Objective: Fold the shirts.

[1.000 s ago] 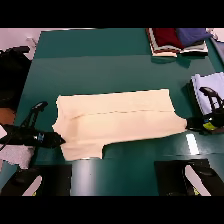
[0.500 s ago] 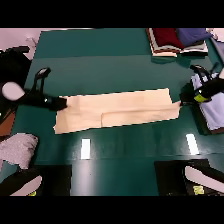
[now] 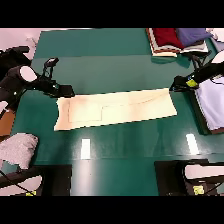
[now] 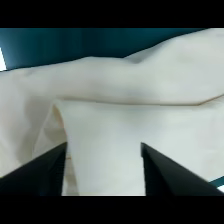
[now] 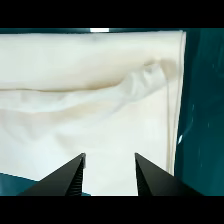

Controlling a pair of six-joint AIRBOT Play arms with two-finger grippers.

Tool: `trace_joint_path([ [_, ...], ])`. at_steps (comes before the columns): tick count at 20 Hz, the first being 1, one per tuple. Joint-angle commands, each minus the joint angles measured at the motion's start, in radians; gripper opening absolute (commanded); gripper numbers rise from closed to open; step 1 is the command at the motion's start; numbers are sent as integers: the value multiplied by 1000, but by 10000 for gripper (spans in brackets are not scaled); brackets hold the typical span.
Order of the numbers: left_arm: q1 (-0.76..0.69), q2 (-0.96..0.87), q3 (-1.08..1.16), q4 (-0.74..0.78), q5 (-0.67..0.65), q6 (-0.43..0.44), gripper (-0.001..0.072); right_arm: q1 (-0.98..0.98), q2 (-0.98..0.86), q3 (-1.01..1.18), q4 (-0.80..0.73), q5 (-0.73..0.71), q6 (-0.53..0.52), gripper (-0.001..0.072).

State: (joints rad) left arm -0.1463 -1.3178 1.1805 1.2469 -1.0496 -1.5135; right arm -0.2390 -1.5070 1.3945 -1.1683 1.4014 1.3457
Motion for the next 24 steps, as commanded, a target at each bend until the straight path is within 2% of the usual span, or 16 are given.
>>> trace_joint_path([
  [1,-1,-10,33,-57,-28,-4,279,-82,-23,-14,77,17,-90,401],
  [2,-1,-11,33,-98,-29,3,106,-114,-23,-45,78,26,-101,407],
  [3,-3,-11,33,-146,-24,25,29,-150,-24,-86,79,24,-109,414],
  [4,-13,-11,33,-180,-11,30,30,-186,-24,-127,85,11,-120,470],
  [5,-34,-11,33,-192,9,29,29,-223,-35,-164,115,2,-136,589],
  [8,-141,-22,32,-192,91,17,29,-278,-103,-239,245,3,-196,580],
  [11,-257,-64,34,-195,182,-32,29,-233,-177,-258,336,-13,-237,480],
  [13,-320,-117,48,-209,233,-31,29,-182,-189,-257,371,-60,-253,452],
  [15,-364,-195,94,-214,233,-31,29,-126,-185,-241,366,-93,-259,46],
  [16,-380,-237,125,-218,229,-31,29,-110,-185,-214,364,-78,-259,17],
  [19,-409,-354,224,-223,221,-30,29,-75,-115,-87,365,22,-254,16],
  [24,-413,-468,307,-250,225,-30,29,36,87,105,388,70,-133,16],
])
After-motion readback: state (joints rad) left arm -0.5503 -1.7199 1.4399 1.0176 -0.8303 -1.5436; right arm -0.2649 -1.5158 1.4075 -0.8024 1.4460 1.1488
